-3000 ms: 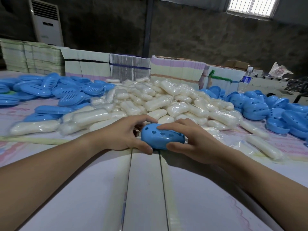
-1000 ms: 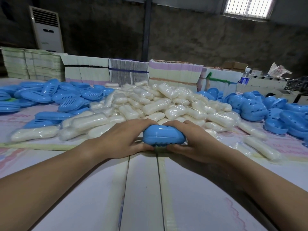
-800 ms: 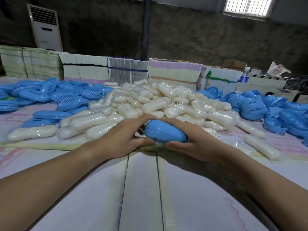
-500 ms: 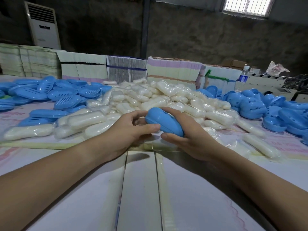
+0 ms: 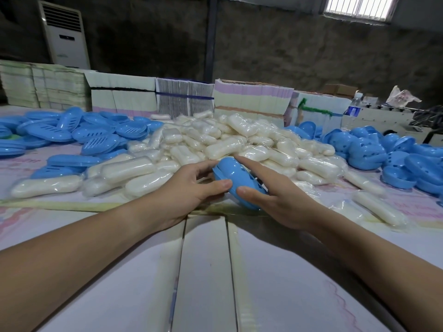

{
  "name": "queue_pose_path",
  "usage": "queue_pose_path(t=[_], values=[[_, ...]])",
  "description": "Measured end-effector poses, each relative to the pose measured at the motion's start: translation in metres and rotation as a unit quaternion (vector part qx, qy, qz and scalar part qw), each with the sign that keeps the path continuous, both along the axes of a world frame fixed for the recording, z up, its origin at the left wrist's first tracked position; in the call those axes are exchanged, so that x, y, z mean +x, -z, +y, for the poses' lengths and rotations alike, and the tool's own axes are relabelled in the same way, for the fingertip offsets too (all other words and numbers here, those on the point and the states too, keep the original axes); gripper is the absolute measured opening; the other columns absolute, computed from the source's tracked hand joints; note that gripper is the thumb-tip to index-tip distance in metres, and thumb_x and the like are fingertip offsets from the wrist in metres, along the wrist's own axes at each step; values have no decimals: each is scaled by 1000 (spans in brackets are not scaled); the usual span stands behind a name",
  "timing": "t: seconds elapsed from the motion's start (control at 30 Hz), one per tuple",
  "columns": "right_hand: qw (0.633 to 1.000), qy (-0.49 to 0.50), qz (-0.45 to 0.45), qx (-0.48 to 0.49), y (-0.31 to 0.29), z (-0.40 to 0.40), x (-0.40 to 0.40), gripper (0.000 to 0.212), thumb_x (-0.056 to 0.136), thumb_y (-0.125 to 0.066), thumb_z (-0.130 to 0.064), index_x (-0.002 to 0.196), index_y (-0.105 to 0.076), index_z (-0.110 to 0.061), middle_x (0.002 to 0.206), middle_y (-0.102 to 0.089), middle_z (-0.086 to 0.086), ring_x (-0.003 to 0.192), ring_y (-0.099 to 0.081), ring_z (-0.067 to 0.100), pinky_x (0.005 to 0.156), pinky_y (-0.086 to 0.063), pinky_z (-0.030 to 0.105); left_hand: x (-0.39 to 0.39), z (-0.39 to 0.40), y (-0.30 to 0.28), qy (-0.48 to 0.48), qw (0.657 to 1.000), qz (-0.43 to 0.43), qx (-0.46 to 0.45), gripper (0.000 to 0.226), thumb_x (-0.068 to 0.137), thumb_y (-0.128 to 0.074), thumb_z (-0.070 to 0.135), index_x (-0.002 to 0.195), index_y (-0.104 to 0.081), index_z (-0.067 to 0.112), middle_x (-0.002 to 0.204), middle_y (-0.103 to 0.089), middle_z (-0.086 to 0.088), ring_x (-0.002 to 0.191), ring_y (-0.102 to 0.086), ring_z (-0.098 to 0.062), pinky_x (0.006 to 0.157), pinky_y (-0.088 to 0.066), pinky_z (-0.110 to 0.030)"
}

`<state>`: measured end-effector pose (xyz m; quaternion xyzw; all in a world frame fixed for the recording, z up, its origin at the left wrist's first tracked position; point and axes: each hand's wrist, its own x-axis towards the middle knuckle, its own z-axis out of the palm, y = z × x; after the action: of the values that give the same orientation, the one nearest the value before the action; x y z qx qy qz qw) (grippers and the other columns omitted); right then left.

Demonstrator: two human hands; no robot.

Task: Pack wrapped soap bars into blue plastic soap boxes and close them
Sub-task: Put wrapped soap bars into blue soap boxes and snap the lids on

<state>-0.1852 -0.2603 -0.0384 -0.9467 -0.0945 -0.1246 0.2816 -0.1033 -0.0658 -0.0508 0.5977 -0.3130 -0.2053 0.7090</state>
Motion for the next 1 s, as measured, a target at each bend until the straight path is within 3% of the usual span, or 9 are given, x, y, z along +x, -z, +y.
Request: queue_pose_path(t=[0.17, 0.27, 0.4, 0.47, 0.57, 0.7, 0.9, 1.0], values=[[1000, -1, -7, -29, -1, 1, -2, 60, 89, -41, -62, 142, -15, -55, 139, -49, 0, 117, -48, 18, 101, -42, 45, 1, 2, 0, 30, 997, -58, 31, 38, 93, -65, 13, 130, -64, 23, 125, -72, -2, 118, -67, -19, 95, -56, -26], [999, 11, -4, -33, -1, 4, -2, 66, 90, -38, -60, 150, -19, -43, 137, -50, 1, 117, -49, 18, 101, -41, 44, -1, 2, -2, 34, 997, -61, 36, 41, 88, -66, 24, 128, -63, 29, 127, -69, -3, 121, -65, -20, 98, -55, -27], [1000, 18, -8, -20, -1, 6, -2, 67, 90, -39, -59, 152, -22, -38, 141, -49, -8, 120, -48, 12, 105, -39, 41, -1, 2, -1, 22, 998, -50, 32, 32, 95, -63, 16, 125, -64, 30, 126, -69, -3, 122, -65, -22, 98, -55, -27], [1000, 17, -8, -10, -2, 7, -2, 68, 90, -40, -59, 152, -24, -37, 143, -48, -9, 124, -47, 11, 107, -38, 40, -3, 0, -1, 6, 998, -41, 39, 42, 97, -62, 13, 138, -57, 21, 132, -65, -5, 122, -65, -22, 99, -55, -27], [999, 19, -15, 36, -2, 8, -2, 68, 89, -42, -59, 152, -25, -39, 147, -42, -17, 130, -43, 4, 112, -35, 36, -6, -7, -2, -66, 998, 12, 1, 58, 93, -68, 13, 146, -45, 18, 127, -63, -6, 113, -69, -20, 92, -58, -25], [995, 38, -34, 89, -1, 13, -1, 67, 87, -44, -61, 149, -25, -46, 138, -42, -26, 124, -46, 0, 110, -38, 33, -9, -13, -3, -101, 993, 38, -39, 35, 92, -69, 16, 122, -53, 19, 122, -66, -13, 90, -73, -12, 86, -61, -28], [997, 45, -24, 63, 0, 12, 1, 69, 87, -42, -62, 150, -23, -45, 141, -35, -28, 130, -42, 2, 112, -36, 36, -10, -10, 0, -86, 995, 39, -20, 35, 95, -64, 16, 128, -53, 11, 126, -64, -15, 112, -69, -25, 94, -59, -35], [997, 44, -20, 57, 1, 12, 1, 70, 87, -42, -61, 152, -24, -41, 149, -40, -18, 130, -43, 5, 111, -37, 37, -9, -9, 0, -80, 996, 35, -7, 36, 96, -63, 15, 130, -52, 9, 126, -64, -15, 116, -67, -26, 98, -57, -38]])
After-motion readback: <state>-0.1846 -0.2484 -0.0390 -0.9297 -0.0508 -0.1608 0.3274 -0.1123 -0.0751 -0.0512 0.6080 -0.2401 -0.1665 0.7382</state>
